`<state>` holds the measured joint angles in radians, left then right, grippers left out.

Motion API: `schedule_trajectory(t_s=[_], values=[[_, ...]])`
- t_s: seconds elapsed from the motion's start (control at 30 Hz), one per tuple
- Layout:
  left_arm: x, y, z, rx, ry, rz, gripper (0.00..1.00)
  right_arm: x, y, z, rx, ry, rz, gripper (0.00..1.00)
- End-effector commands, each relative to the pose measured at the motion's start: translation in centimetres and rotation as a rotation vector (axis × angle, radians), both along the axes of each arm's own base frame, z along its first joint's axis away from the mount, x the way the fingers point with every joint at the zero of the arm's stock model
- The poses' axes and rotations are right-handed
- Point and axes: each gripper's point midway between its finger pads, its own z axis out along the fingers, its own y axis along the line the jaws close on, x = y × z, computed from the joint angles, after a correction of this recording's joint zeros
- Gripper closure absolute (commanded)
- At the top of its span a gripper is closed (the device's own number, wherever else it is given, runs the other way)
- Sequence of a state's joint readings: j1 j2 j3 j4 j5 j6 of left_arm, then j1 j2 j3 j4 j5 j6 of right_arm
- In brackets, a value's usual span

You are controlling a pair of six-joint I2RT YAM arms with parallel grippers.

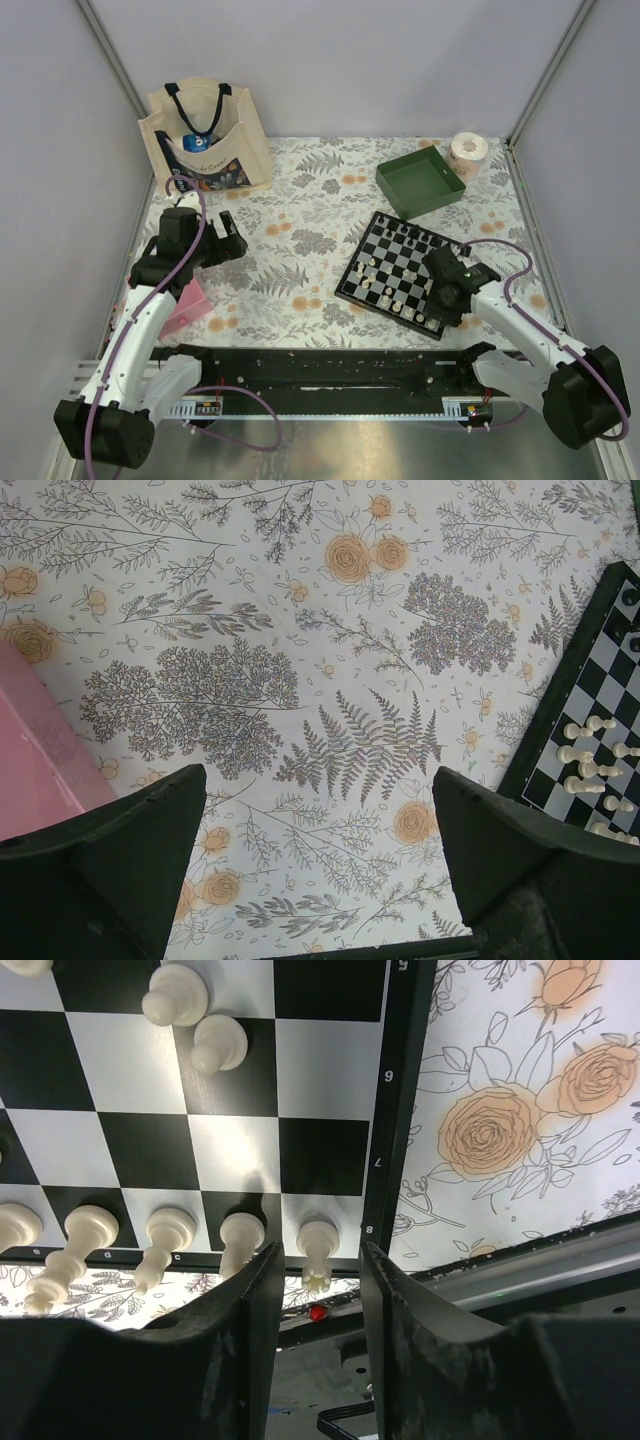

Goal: Set up the chess pieces on the board

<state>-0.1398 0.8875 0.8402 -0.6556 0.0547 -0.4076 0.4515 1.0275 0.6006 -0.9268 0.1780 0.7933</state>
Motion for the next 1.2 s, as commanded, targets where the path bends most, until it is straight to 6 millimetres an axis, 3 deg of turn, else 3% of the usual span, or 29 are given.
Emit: schedule_trajectory(t_s=[0.0,0.17,0.37,0.5,0.67,0.87,1.0,1.17], values=[[0.9,-0.4,0.8,-0.014,-0.047,-0.020,0.01,2.1,-0.5,2.8,-0.038,-0.105,-0.001,0.52],[0.9,-0.4,0.9,-0.016,-0.050,-0.021,0.01,4.7,-0.3,6.7,-0.054,-0.215,0.046,0.51],[0.8,-0.3,0.8,-0.012,-0.052,-0.022,0.01,8.3,3.2,9.6,0.044,-0.297,0.191,0.51],[0.9,-0.3,0.8,-0.009,-0.053,-0.022,0.01,9.9,5.8,9.2,0.071,-0.242,0.274,0.53],[0.8,-0.2,0.8,-0.006,-0.050,-0.019,0.01,10.2,8.7,7.6,0.047,-0.181,0.368,0.53],[0.8,-0.1,0.8,-0.002,-0.051,-0.014,0.01,10.0,10.9,5.3,0.070,-0.126,0.398,0.54],[0.9,-0.2,0.7,-0.005,-0.047,-0.017,0.01,10.2,12.3,5.1,0.089,-0.129,0.434,0.54],[0.9,-0.1,0.7,-0.002,-0.046,-0.014,0.01,10.8,14.8,6.2,0.116,-0.142,0.484,0.54]])
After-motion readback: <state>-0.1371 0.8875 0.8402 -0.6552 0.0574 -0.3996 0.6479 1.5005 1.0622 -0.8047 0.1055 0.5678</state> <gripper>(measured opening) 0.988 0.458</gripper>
